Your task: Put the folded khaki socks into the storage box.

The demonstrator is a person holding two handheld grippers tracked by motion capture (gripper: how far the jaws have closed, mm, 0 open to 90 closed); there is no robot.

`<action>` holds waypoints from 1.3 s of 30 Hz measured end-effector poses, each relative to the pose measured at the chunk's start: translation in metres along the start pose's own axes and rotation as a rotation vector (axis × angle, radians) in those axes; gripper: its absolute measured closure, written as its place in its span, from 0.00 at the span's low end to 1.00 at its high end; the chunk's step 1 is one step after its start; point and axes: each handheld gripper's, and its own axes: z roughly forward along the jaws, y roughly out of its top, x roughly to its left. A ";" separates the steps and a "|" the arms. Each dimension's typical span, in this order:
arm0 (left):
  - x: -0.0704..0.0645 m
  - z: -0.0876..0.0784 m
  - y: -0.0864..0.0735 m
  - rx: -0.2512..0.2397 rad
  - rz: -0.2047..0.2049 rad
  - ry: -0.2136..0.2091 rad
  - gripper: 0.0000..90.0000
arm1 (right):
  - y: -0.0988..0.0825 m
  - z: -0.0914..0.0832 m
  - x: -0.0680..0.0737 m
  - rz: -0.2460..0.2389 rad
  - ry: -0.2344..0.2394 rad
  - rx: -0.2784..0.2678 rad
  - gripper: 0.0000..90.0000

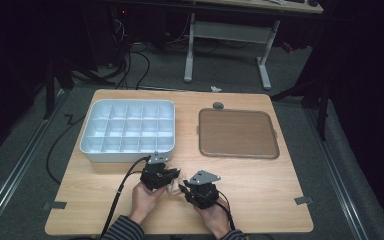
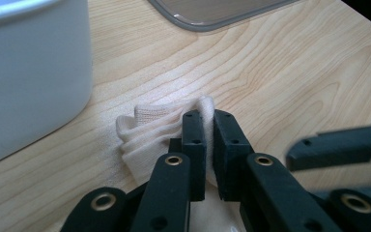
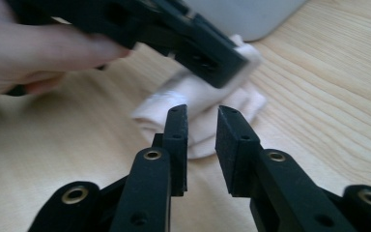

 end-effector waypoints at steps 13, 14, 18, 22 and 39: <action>0.000 0.001 -0.001 0.001 0.011 0.000 0.94 | 0.004 0.008 0.014 -0.014 0.020 0.023 0.76; 0.000 0.001 -0.001 0.002 0.014 0.001 0.94 | 0.003 0.010 0.014 -0.017 0.021 0.028 0.80; 0.001 0.001 -0.001 0.002 0.017 -0.005 0.94 | 0.001 0.012 0.013 -0.037 0.006 0.045 0.93; 0.000 0.001 -0.001 0.003 0.021 -0.006 0.94 | -0.001 0.013 0.013 -0.034 0.007 0.054 0.95; 0.003 0.006 -0.003 0.003 0.047 -0.029 0.91 | -0.010 0.018 0.008 -0.038 0.000 0.086 0.96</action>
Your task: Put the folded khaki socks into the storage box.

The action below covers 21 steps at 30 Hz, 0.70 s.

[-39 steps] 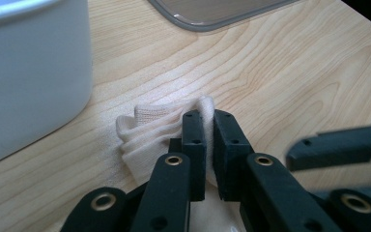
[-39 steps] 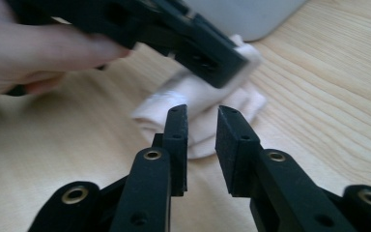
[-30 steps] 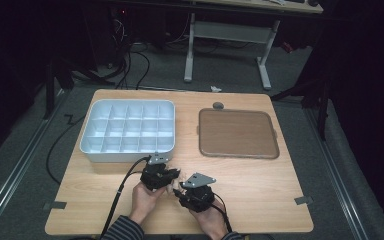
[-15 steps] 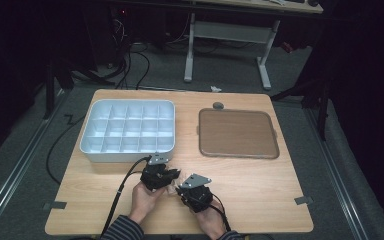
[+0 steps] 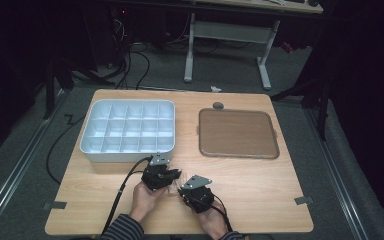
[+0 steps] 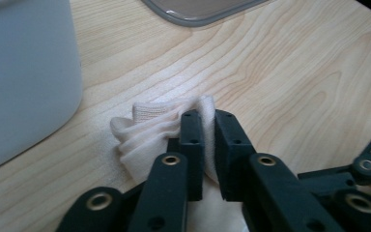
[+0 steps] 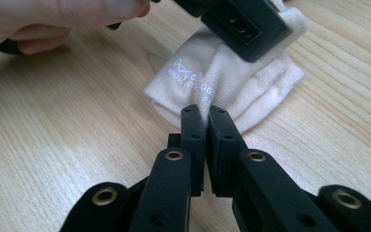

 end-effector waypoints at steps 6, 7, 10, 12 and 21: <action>-0.003 -0.013 0.002 -0.040 -0.004 -0.015 0.71 | 0.001 -0.001 -0.001 0.012 0.009 -0.011 0.96; -0.002 -0.022 0.001 -0.055 -0.004 -0.004 0.70 | 0.001 -0.001 -0.002 0.015 0.013 -0.007 0.95; 0.000 -0.027 -0.003 -0.050 -0.003 0.044 0.67 | 0.001 -0.002 -0.002 0.015 0.018 -0.012 0.95; 0.001 -0.028 -0.005 -0.041 -0.007 0.062 0.65 | 0.001 -0.002 -0.002 0.015 0.019 -0.014 0.95; 0.001 -0.015 -0.013 0.004 -0.043 0.101 0.51 | 0.002 -0.007 0.000 0.021 0.027 -0.031 0.85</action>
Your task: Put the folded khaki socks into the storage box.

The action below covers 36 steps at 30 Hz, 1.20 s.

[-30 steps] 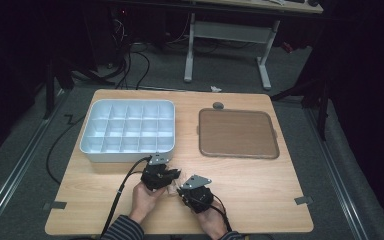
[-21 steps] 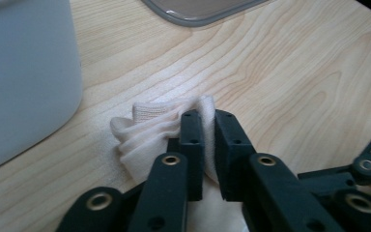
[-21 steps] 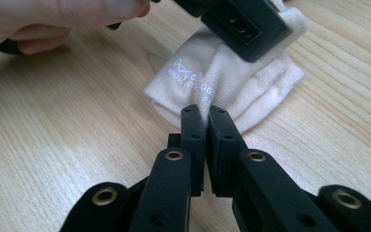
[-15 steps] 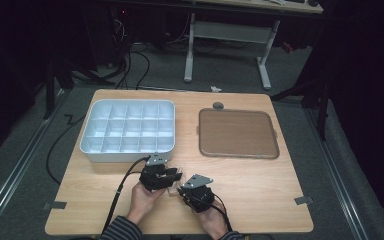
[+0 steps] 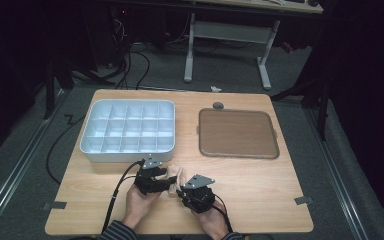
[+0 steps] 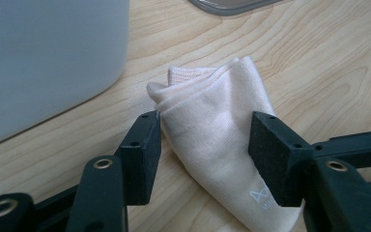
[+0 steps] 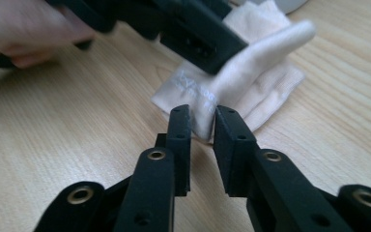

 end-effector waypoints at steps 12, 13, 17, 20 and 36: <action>-0.001 0.004 -0.001 0.016 0.007 0.014 0.52 | 0.016 0.005 -0.004 -0.011 -0.048 0.000 0.98; -0.001 0.004 -0.001 0.018 0.007 0.014 0.52 | 0.016 0.005 -0.004 -0.011 -0.048 0.000 0.98; 0.002 0.009 -0.003 0.026 -0.001 0.008 0.52 | 0.008 0.011 -0.009 0.002 -0.053 0.012 1.00; 0.003 0.010 -0.003 0.023 0.000 0.010 0.50 | 0.007 0.011 -0.010 0.000 -0.054 0.008 1.00; 0.001 0.004 0.007 0.008 -0.058 -0.034 0.37 | 0.000 -0.010 -0.015 0.022 -0.069 -0.074 0.87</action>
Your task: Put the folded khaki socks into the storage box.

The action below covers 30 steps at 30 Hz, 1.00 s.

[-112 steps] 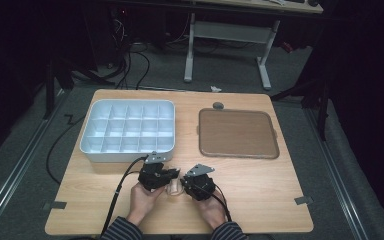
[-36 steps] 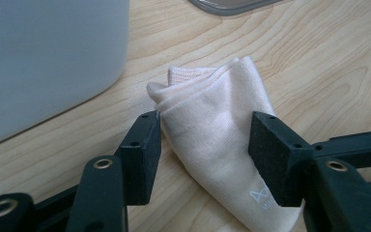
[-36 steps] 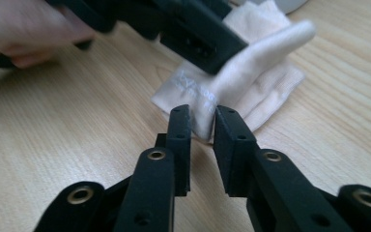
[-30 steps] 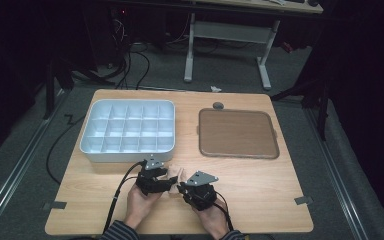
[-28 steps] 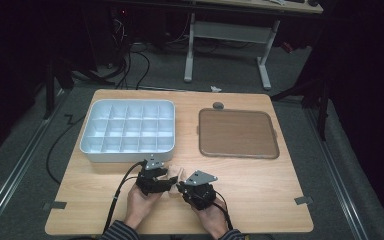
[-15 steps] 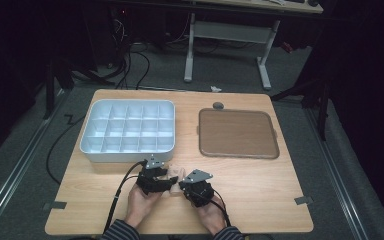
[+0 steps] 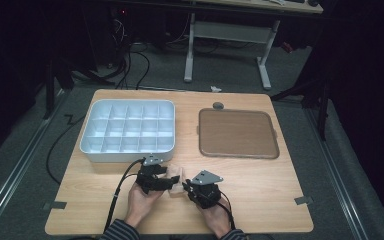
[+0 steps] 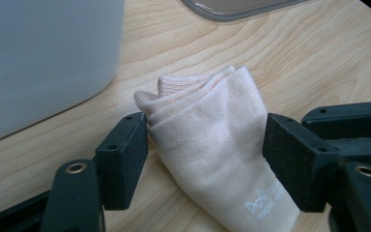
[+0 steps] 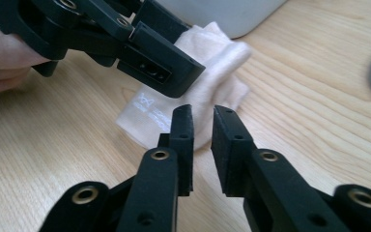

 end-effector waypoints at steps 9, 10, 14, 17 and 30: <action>0.001 0.011 0.001 0.040 -0.032 0.007 0.36 | -0.018 -0.026 -0.034 0.084 -0.101 -0.023 0.74; 0.001 0.011 0.001 0.040 -0.032 0.007 0.37 | -0.018 -0.026 -0.034 0.084 -0.101 -0.023 0.74; -0.002 0.014 0.000 0.046 -0.008 0.019 0.43 | -0.032 -0.039 -0.060 0.135 -0.190 -0.023 0.68; -0.004 0.014 0.001 0.052 0.001 0.020 0.47 | -0.039 -0.044 -0.072 0.147 -0.243 -0.014 0.64; -0.001 0.014 0.002 0.068 -0.020 -0.031 0.70 | -0.068 -0.055 -0.105 0.224 -0.358 0.035 0.55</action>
